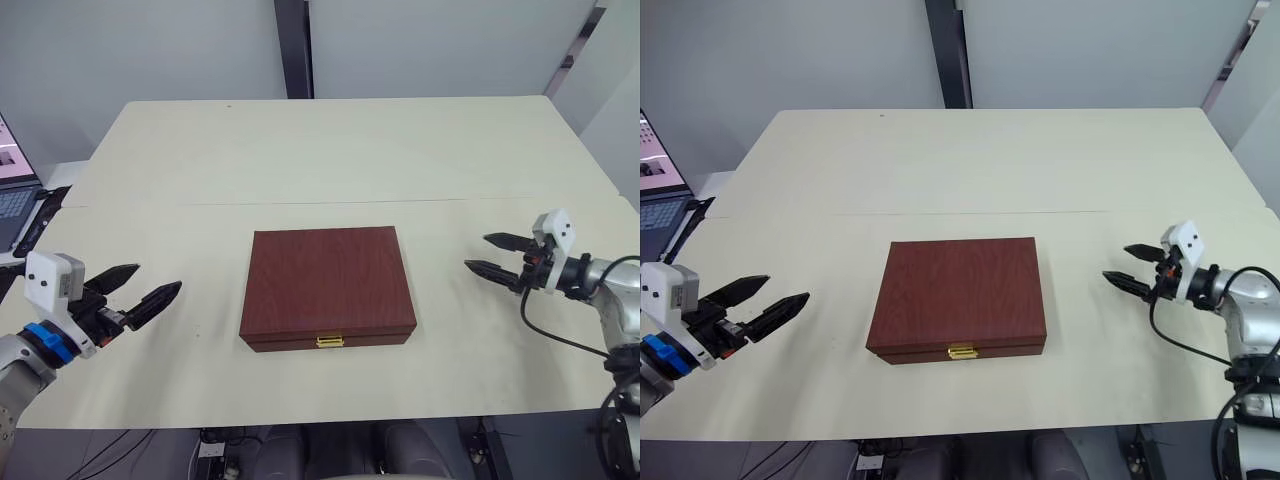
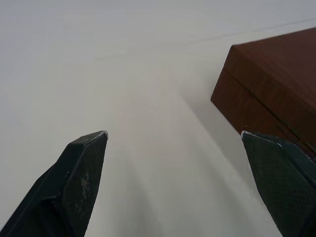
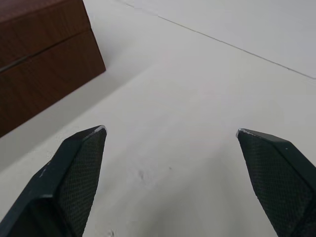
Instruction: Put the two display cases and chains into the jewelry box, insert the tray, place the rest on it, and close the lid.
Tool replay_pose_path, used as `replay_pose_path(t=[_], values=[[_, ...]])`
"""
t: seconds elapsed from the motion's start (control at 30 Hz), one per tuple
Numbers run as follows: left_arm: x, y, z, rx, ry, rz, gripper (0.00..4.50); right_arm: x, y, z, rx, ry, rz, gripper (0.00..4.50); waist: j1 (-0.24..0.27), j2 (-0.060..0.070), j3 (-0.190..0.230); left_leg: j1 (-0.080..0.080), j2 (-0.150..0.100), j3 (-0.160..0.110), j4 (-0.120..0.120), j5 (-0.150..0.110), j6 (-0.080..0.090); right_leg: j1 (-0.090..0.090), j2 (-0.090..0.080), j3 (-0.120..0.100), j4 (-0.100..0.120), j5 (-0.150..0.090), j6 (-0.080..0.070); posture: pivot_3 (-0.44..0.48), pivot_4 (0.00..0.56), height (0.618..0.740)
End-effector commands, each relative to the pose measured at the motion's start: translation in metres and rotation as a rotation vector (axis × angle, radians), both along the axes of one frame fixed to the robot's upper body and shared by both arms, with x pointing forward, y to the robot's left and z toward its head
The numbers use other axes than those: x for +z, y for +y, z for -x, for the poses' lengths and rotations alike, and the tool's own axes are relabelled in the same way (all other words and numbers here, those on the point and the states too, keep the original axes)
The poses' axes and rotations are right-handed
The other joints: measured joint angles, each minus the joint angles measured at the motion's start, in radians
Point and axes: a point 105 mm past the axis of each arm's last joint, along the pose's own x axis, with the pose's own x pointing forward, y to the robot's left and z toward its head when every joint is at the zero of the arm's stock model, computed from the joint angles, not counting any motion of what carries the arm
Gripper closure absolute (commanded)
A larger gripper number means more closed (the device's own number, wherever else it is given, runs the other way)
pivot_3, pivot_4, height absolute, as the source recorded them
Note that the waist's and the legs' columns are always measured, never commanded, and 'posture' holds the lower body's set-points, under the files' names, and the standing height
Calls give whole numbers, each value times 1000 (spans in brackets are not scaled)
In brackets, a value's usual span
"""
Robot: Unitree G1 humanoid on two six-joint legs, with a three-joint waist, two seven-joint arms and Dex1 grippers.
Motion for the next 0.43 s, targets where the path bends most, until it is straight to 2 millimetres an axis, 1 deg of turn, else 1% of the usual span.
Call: replay_pose_path(t=[0.03, 0.17, 0.43], values=[[6, 4, -4, -19, -18, -52, 0, 17, -7, 4, -19, -62, 17, 28, -1, 0, 0, 0, 0, 0, 0, 0, 0, 0, 0, 0, 0, 0, 0, 0, 150, 740], [7, 10, -10, -16, -13, -55, 0, 11, -19, 12, -71, -52, 28, 28, 2, 0, 0, 0, 0, -1, 0, 0, 0, 0, 0, 0, 0, 0, 0, 0, 150, 740], [6, 10, -16, -31, -5, -69, 0, 10, -20, 15, -82, -50, 33, 28, 0, 0, 0, 0, 1, -1, 0, 0, 0, 0, 0, 0, 0, 0, 0, 0, 150, 740]])
